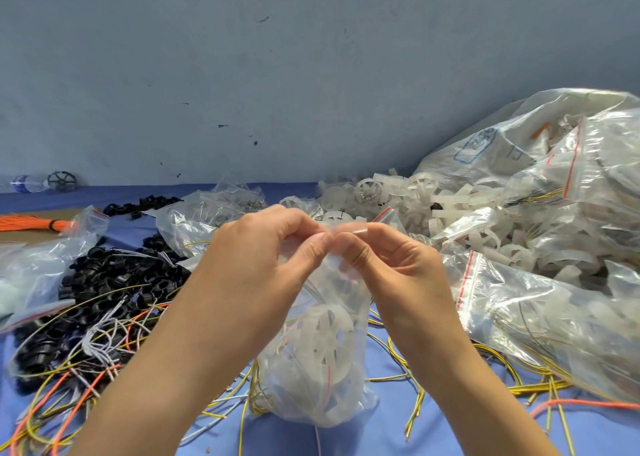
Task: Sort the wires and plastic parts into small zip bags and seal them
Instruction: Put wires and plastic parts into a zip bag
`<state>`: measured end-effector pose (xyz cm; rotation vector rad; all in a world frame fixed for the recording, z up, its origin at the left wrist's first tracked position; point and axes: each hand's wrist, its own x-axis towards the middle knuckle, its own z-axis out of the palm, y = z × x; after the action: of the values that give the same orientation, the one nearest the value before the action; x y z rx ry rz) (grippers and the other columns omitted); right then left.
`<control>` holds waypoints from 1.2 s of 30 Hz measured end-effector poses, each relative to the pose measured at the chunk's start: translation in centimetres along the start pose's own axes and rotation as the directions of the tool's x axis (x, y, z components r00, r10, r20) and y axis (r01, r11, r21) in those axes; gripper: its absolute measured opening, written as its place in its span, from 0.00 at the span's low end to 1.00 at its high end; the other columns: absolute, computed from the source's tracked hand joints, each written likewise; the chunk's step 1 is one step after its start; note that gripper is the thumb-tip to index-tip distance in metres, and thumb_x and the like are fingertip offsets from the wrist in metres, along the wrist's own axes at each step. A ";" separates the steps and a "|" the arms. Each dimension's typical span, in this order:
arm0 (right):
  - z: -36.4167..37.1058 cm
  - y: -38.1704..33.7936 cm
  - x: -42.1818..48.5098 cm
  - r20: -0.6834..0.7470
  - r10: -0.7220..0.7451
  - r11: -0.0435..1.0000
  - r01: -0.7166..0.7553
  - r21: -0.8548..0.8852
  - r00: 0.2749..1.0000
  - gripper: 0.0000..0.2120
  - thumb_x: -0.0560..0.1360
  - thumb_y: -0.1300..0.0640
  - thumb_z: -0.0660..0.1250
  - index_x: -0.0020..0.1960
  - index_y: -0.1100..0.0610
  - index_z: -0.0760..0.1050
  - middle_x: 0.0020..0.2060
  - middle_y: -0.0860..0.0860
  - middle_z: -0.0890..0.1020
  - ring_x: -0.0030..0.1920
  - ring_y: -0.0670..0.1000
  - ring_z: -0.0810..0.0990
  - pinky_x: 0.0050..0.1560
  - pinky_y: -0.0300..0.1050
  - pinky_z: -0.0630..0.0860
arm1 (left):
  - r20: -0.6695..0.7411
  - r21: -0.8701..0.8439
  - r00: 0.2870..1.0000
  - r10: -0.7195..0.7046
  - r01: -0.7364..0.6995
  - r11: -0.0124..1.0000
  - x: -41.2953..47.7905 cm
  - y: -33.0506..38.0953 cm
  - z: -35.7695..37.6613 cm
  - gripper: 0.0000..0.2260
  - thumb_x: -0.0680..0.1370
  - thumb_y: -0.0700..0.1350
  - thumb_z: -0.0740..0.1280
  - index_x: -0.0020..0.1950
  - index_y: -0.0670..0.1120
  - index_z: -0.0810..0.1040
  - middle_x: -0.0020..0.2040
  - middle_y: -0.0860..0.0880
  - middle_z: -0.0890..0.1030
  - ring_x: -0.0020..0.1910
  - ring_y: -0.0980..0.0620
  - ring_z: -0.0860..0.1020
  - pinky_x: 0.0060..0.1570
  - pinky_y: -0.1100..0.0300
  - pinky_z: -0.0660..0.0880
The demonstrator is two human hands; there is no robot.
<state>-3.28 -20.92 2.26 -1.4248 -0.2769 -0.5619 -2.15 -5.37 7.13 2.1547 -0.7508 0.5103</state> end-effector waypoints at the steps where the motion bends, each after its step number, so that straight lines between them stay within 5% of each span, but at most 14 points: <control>1: 0.1 0.0 0.0 0.001 0.008 1.000 -0.008 0.003 1.000 0.08 0.72 0.54 0.71 0.46 0.58 0.84 0.39 0.48 0.85 0.38 0.44 0.79 0.41 0.33 0.74 | -0.001 -0.007 1.000 -0.001 0.001 1.000 0.0 0.1 0.1 0.07 0.74 0.57 0.66 0.42 0.57 0.82 0.43 0.67 0.80 0.44 0.72 0.77 0.43 0.79 0.66; 9: -1.0 0.0 0.2 -0.105 0.089 0.996 -0.089 0.005 0.991 0.12 0.73 0.49 0.70 0.41 0.57 0.83 0.36 0.46 0.82 0.38 0.45 0.75 0.49 0.48 0.74 | -0.013 0.136 0.998 -0.061 0.063 0.989 0.1 -1.0 -1.3 0.08 0.75 0.58 0.65 0.43 0.57 0.81 0.39 0.63 0.81 0.42 0.70 0.76 0.44 0.74 0.66; 12: -0.7 0.0 0.1 -0.129 0.074 0.997 -0.074 0.004 0.989 0.11 0.74 0.50 0.68 0.39 0.57 0.81 0.35 0.45 0.81 0.38 0.44 0.75 0.51 0.51 0.75 | -0.033 0.212 0.999 -0.041 0.047 0.976 0.1 -1.0 -1.5 0.08 0.76 0.57 0.65 0.44 0.56 0.81 0.41 0.58 0.81 0.44 0.61 0.78 0.52 0.54 0.71; 17: -0.7 0.3 0.1 -0.101 0.076 0.997 -0.075 0.009 0.992 0.09 0.73 0.51 0.69 0.41 0.56 0.81 0.35 0.45 0.82 0.36 0.43 0.76 0.48 0.42 0.76 | -0.052 0.302 0.999 0.008 0.008 0.953 0.1 -0.5 -1.5 0.07 0.78 0.53 0.64 0.48 0.54 0.81 0.43 0.55 0.81 0.47 0.49 0.77 0.56 0.47 0.70; 20: -0.7 0.2 0.1 -0.060 0.048 0.999 -0.047 0.011 0.997 0.08 0.74 0.53 0.70 0.41 0.57 0.82 0.36 0.46 0.83 0.37 0.43 0.77 0.43 0.33 0.74 | -0.013 0.271 1.000 0.020 -0.016 0.962 -0.1 0.0 -0.9 0.09 0.78 0.55 0.63 0.50 0.55 0.81 0.46 0.58 0.81 0.49 0.52 0.76 0.58 0.49 0.69; 29: -0.2 -0.5 -0.2 -0.030 -0.048 0.997 0.046 -0.067 0.998 0.03 0.75 0.58 0.70 0.44 0.54 0.83 0.40 0.48 0.86 0.42 0.46 0.82 0.46 0.38 0.78 | -0.054 0.163 0.997 0.048 -0.039 0.986 -0.1 0.8 0.9 0.11 0.77 0.58 0.61 0.49 0.56 0.80 0.44 0.59 0.82 0.48 0.57 0.79 0.52 0.51 0.73; 33: 0.1 -0.5 -0.5 -0.070 -0.009 0.996 0.003 -0.091 0.998 0.04 0.76 0.56 0.70 0.44 0.52 0.82 0.39 0.51 0.85 0.40 0.53 0.80 0.46 0.48 0.79 | -0.042 0.121 0.999 0.031 -0.026 0.992 0.0 0.5 0.6 0.10 0.75 0.60 0.63 0.45 0.57 0.80 0.41 0.65 0.81 0.45 0.68 0.77 0.45 0.72 0.70; 36: 0.4 -0.2 -0.7 -0.138 -0.005 0.996 -0.008 -0.094 0.990 0.04 0.77 0.55 0.70 0.43 0.50 0.81 0.36 0.49 0.83 0.38 0.47 0.77 0.42 0.39 0.76 | -0.038 0.123 0.999 0.024 -0.020 0.992 -0.2 0.4 0.4 0.07 0.74 0.59 0.66 0.43 0.58 0.79 0.41 0.67 0.80 0.45 0.71 0.76 0.44 0.74 0.68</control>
<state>-3.89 -20.42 2.14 -1.4690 -0.1402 -0.6768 -2.49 -5.84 6.98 2.2451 -0.7389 0.6238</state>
